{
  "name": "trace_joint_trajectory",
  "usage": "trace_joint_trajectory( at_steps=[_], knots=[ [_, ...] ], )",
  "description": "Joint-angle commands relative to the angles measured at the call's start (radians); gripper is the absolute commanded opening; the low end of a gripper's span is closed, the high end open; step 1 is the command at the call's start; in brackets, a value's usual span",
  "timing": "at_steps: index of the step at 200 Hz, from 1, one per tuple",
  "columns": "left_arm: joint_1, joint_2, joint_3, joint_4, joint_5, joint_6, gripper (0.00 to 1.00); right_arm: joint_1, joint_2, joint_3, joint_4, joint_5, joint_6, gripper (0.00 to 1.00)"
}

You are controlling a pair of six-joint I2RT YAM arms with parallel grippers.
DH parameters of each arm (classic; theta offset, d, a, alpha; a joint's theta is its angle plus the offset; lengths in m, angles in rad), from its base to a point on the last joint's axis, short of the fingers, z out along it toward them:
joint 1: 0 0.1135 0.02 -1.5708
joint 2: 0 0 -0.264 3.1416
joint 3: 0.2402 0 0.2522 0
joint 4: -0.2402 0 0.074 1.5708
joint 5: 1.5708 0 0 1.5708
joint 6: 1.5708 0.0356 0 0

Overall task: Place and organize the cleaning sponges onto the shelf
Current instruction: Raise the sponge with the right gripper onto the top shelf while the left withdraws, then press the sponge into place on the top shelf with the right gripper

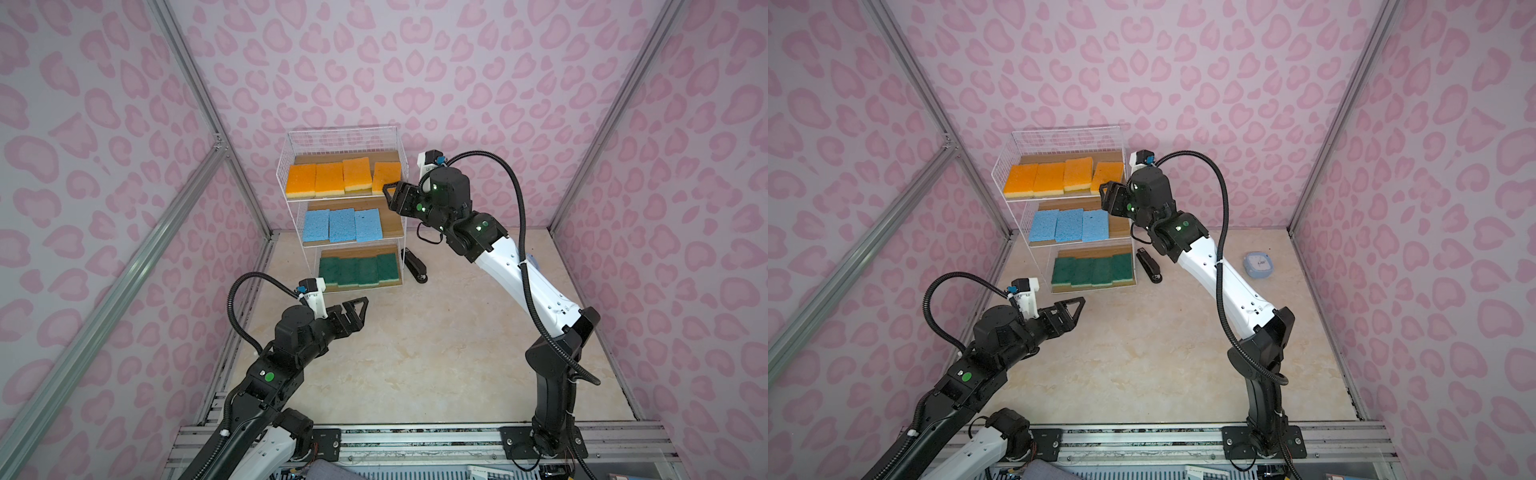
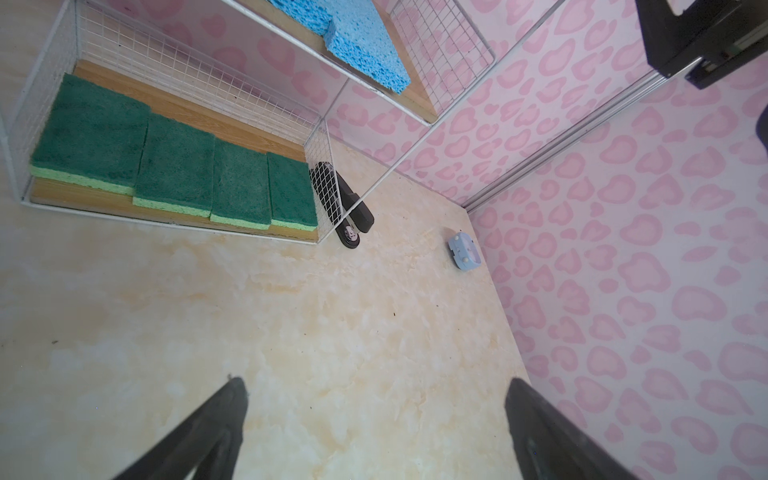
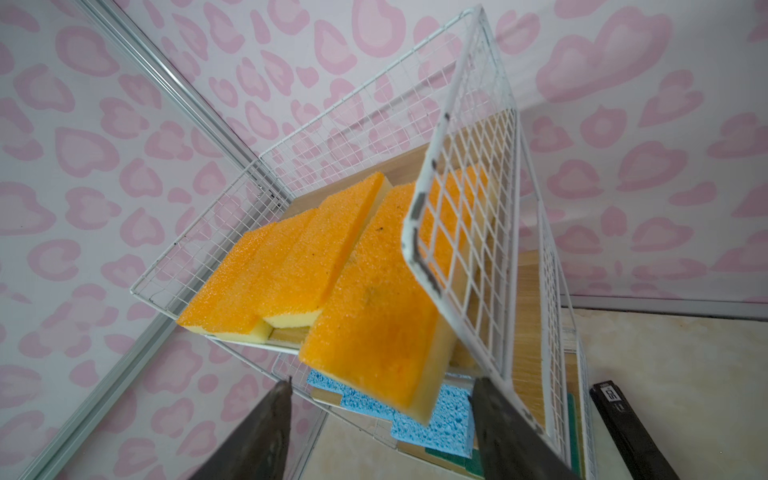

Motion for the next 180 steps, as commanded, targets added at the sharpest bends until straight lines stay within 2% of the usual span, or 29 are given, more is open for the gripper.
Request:
trace_joint_trajectory(
  at_steps=[1, 25, 35, 42, 49, 61, 73, 79, 91, 133, 180],
  knots=[
    [0.0, 0.005, 0.015, 0.007, 0.004, 0.009, 0.98, 0.0, -0.033, -0.048, 0.067, 0.017, -0.012, 0.76],
    [0.0, 0.013, 0.021, 0.007, 0.004, 0.011, 0.98, 0.007, -0.07, -0.091, 0.081, 0.009, -0.024, 0.82],
    [0.0, 0.015, 0.022, 0.009, 0.004, 0.013, 0.98, 0.011, -0.085, -0.114, 0.088, 0.0, -0.027, 0.81],
    [0.0, 0.017, 0.023, 0.01, 0.003, 0.013, 0.98, 0.012, -0.099, -0.14, 0.107, -0.009, -0.021, 0.77],
    [0.0, 0.019, 0.022, 0.01, 0.002, 0.013, 0.98, 0.012, -0.114, -0.169, 0.128, -0.022, -0.011, 0.69],
    [0.0, 0.02, 0.021, 0.012, 0.001, 0.013, 0.98, 0.012, -0.136, -0.22, 0.173, -0.045, 0.009, 0.45],
    [0.0, 0.021, 0.02, 0.012, 0.001, 0.014, 0.98, 0.012, -0.148, -0.254, 0.21, -0.066, 0.027, 0.28],
    [0.0, 0.022, 0.017, 0.012, 0.002, 0.013, 0.98, 0.012, -0.153, -0.269, 0.23, -0.078, 0.035, 0.16],
    [0.0, 0.023, 0.017, 0.012, 0.003, 0.011, 0.98, 0.013, -0.151, -0.281, 0.254, -0.094, 0.048, 0.0],
    [0.0, 0.019, 0.023, 0.001, 0.003, 0.015, 0.98, 0.015, -0.081, -0.212, 0.274, -0.131, 0.076, 0.0],
    [0.0, 0.006, 0.02, -0.011, 0.002, 0.013, 0.98, 0.026, -0.013, -0.135, 0.24, -0.075, 0.049, 0.0]
  ],
)
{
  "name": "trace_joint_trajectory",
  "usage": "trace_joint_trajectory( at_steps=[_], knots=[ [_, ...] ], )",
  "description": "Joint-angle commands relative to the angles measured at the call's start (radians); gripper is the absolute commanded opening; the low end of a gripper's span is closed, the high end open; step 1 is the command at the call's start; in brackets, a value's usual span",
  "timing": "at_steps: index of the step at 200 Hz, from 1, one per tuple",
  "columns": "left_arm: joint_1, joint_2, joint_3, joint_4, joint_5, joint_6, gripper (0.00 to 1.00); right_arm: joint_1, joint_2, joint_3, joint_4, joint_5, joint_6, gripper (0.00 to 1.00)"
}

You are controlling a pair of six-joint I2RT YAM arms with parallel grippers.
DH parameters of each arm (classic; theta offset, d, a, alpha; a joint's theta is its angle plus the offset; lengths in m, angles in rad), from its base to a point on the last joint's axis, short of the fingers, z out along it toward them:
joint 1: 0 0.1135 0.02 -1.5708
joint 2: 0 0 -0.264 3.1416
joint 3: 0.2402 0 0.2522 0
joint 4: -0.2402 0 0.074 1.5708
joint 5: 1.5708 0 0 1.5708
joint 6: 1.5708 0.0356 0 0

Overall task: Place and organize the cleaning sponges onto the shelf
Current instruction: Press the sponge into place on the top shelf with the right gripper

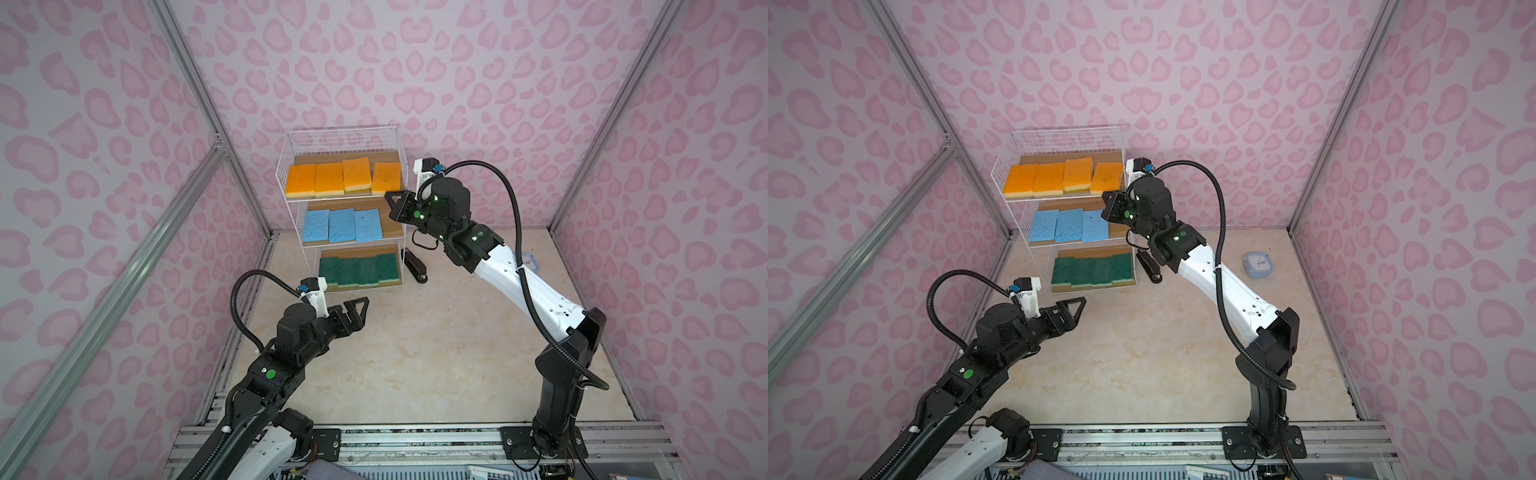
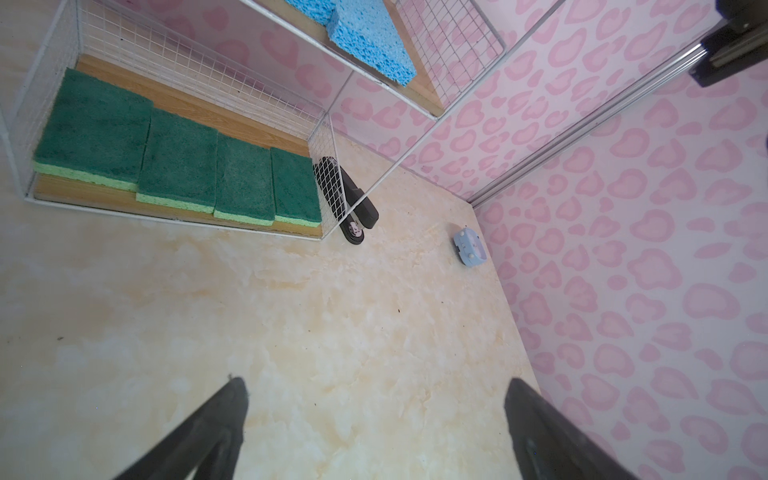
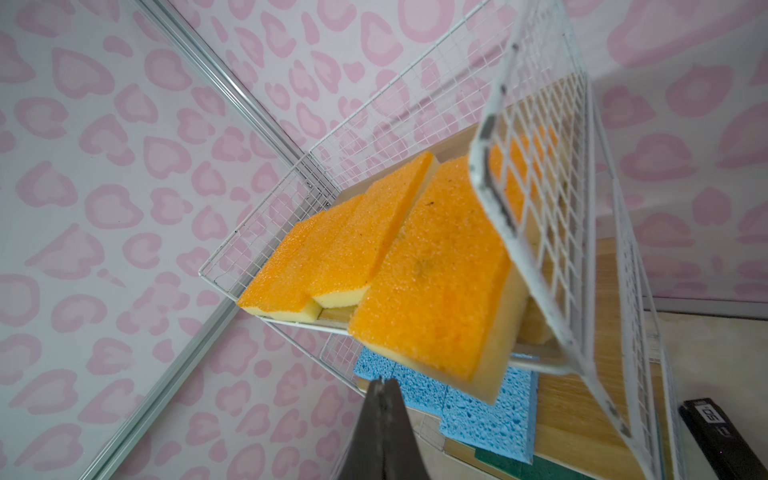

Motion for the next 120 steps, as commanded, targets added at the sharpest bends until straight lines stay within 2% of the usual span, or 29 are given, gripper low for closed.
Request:
trace_joint_trajectory(
  at_steps=[1, 64, 120],
  knots=[
    [0.0, -0.007, 0.009, 0.002, 0.002, 0.006, 0.98, 0.006, 0.03, 0.033, 0.012, 0.038, -0.021, 0.0],
    [0.0, -0.015, -0.002, -0.006, 0.0, 0.006, 0.98, 0.007, 0.043, 0.04, 0.003, 0.113, -0.055, 0.0],
    [0.0, -0.018, 0.003, -0.016, -0.001, 0.006, 0.98, 0.007, 0.071, 0.082, -0.008, 0.133, -0.097, 0.01]
  ],
)
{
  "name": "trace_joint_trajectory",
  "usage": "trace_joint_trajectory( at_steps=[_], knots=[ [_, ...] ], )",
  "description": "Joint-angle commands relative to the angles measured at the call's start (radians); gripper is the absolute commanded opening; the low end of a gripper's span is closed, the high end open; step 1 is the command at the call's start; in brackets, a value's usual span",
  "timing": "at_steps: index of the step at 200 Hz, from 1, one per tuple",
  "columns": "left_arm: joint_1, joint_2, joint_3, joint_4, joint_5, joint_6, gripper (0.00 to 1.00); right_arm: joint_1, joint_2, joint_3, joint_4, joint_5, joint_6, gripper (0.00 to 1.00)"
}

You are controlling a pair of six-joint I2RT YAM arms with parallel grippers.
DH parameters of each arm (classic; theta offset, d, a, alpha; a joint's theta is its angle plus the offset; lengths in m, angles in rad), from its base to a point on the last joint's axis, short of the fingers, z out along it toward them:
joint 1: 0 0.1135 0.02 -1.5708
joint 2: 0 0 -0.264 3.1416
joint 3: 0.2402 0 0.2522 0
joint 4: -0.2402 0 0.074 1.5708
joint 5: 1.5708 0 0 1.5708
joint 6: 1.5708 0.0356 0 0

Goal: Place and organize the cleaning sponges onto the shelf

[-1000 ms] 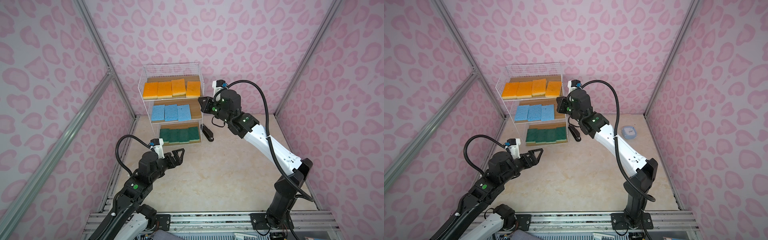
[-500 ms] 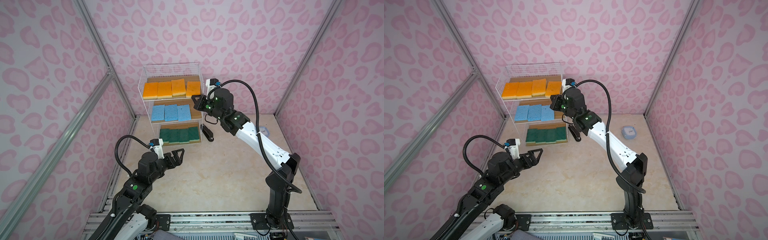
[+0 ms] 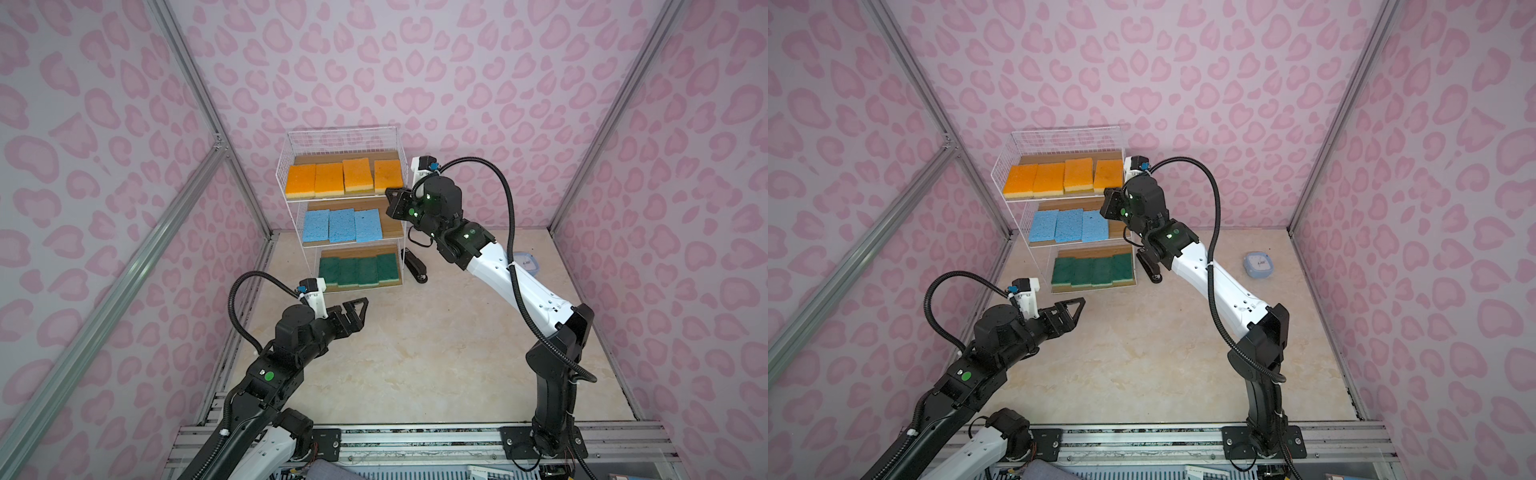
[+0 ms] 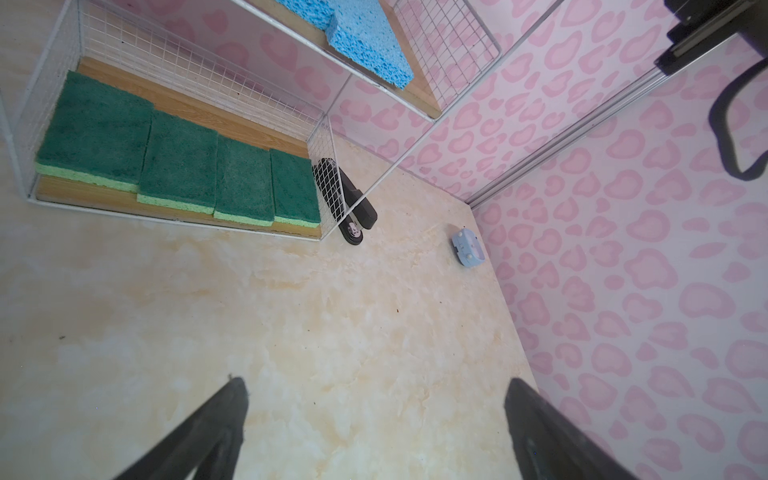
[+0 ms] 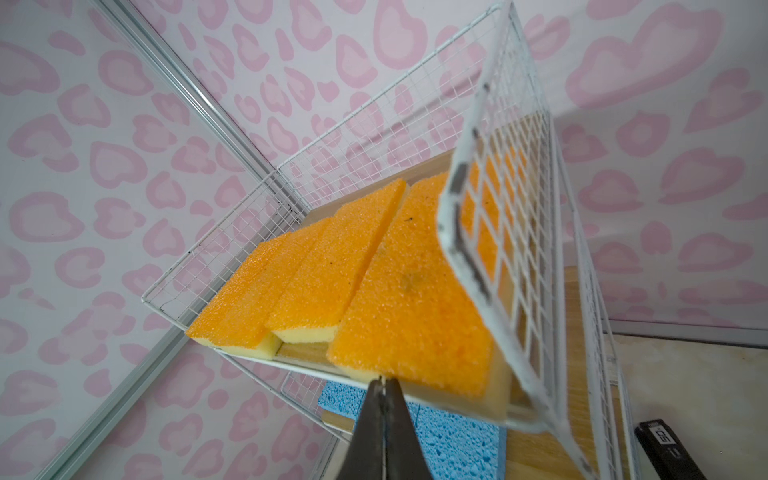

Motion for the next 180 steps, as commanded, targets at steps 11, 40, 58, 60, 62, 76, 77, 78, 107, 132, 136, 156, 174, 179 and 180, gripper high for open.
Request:
trace_joint_trajectory(
  at_steps=[11, 40, 58, 60, 62, 76, 77, 78, 107, 132, 136, 156, 174, 179, 180],
  knots=[
    [0.0, -0.007, 0.005, -0.01, -0.002, 0.006, 0.98, 0.001, 0.016, 0.012, 0.005, 0.017, -0.028, 0.04],
    [0.0, -0.005, 0.006, -0.019, -0.007, 0.013, 0.98, 0.001, 0.011, 0.015, 0.006, -0.004, -0.029, 0.34],
    [0.0, -0.002, 0.005, -0.027, -0.008, 0.018, 0.97, 0.005, -0.003, 0.005, 0.005, -0.022, -0.032, 0.49],
    [0.0, -0.001, 0.005, -0.027, -0.007, 0.019, 0.97, 0.005, -0.006, 0.002, 0.006, -0.023, -0.032, 0.5],
    [0.0, 0.0, 0.004, -0.027, -0.007, 0.019, 0.97, 0.006, -0.008, -0.002, 0.006, -0.025, -0.034, 0.51],
    [0.0, 0.005, 0.005, -0.033, -0.006, 0.026, 0.97, 0.012, -0.031, -0.029, 0.011, -0.031, -0.038, 0.58],
    [0.0, 0.006, 0.005, -0.034, -0.006, 0.027, 0.97, 0.012, -0.033, -0.032, 0.012, -0.031, -0.039, 0.58],
    [0.0, 0.008, 0.005, -0.034, -0.006, 0.027, 0.97, 0.012, -0.034, -0.034, 0.012, -0.032, -0.04, 0.58],
    [0.0, 0.029, 0.011, -0.063, -0.001, 0.067, 0.97, 0.024, -0.116, -0.13, 0.045, -0.06, -0.049, 0.67],
    [0.0, 0.053, 0.001, -0.059, 0.002, 0.095, 0.97, 0.034, -0.216, -0.259, 0.073, -0.074, -0.066, 0.69],
    [0.0, 0.064, 0.001, -0.057, 0.002, 0.099, 0.97, 0.034, -0.236, -0.286, 0.079, -0.077, -0.068, 0.69],
    [0.0, 0.131, 0.007, -0.027, 0.004, 0.123, 0.97, 0.031, -0.335, -0.429, 0.106, -0.073, -0.082, 0.7],
    [0.0, 0.203, 0.021, 0.023, -0.004, 0.149, 0.97, 0.016, -0.428, -0.569, 0.126, -0.072, -0.101, 0.71],
    [0.0, 0.225, 0.028, 0.033, -0.011, 0.155, 0.97, 0.008, -0.455, -0.611, 0.134, -0.074, -0.104, 0.72],
    [0.0, 0.229, 0.031, 0.034, -0.013, 0.156, 0.97, 0.005, -0.46, -0.62, 0.136, -0.075, -0.104, 0.72]
  ],
)
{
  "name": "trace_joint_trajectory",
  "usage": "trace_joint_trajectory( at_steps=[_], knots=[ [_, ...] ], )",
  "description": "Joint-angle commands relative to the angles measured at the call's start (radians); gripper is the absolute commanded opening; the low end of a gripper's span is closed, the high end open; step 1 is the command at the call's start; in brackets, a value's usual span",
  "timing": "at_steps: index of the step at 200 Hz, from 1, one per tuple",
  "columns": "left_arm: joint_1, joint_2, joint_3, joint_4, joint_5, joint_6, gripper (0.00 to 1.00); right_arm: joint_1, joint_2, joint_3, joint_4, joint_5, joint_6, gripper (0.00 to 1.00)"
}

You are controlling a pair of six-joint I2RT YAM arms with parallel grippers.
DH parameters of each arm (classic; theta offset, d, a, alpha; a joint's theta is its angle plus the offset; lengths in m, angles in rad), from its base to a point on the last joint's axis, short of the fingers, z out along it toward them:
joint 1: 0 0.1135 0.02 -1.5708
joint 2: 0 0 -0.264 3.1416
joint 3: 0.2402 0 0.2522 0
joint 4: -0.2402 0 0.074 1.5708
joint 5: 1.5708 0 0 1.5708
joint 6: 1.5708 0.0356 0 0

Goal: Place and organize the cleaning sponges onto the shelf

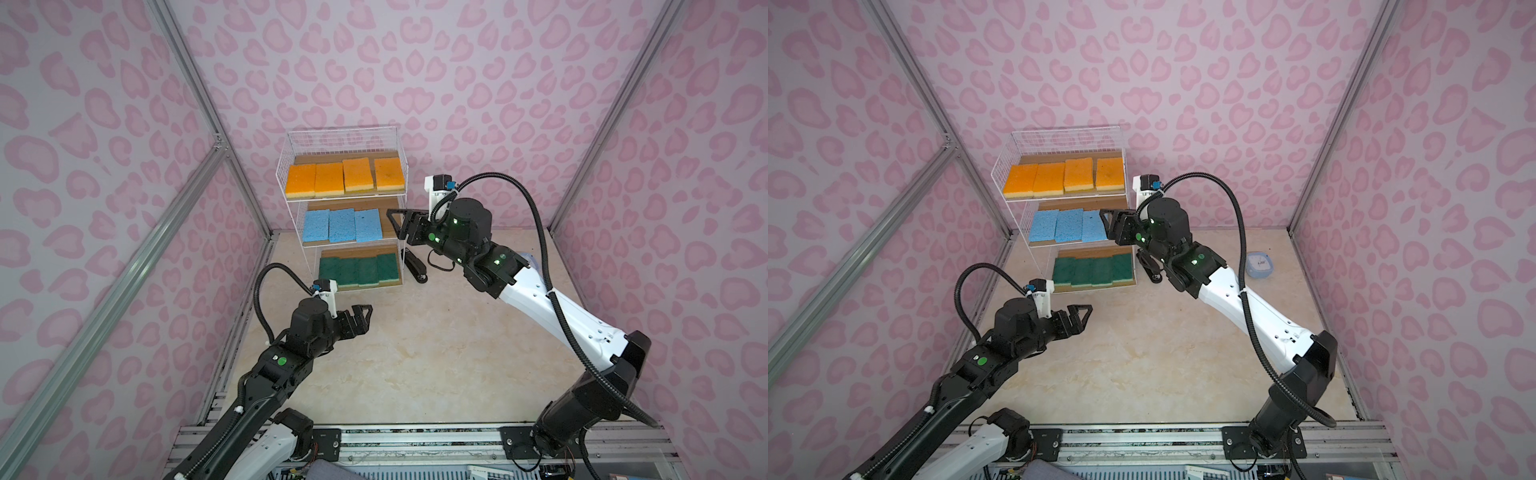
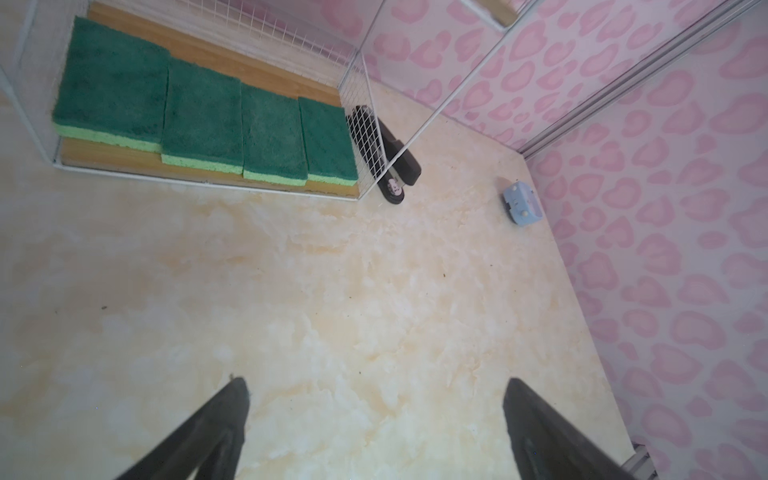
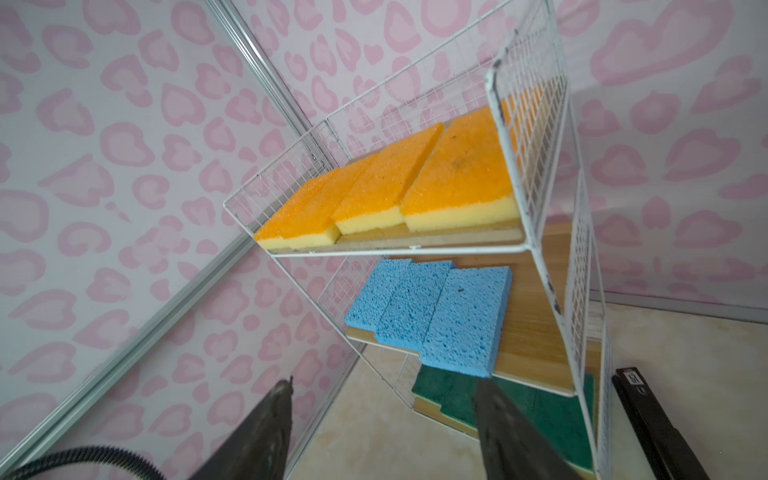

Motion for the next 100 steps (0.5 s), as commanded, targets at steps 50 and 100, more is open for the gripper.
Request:
trace_joint_trajectory(
  at_steps=[50, 100],
  knots=[
    [0.0, 0.145, 0.067, 0.157, -0.083, 0.102, 0.97, -0.201, -0.369, -0.554, 0.124, -0.076, -0.024, 0.78],
    [0.0, 0.119, 0.093, 0.064, -0.29, 0.09, 0.97, -0.36, -0.585, -0.853, 0.108, 0.046, -0.119, 0.98]
  ],
)
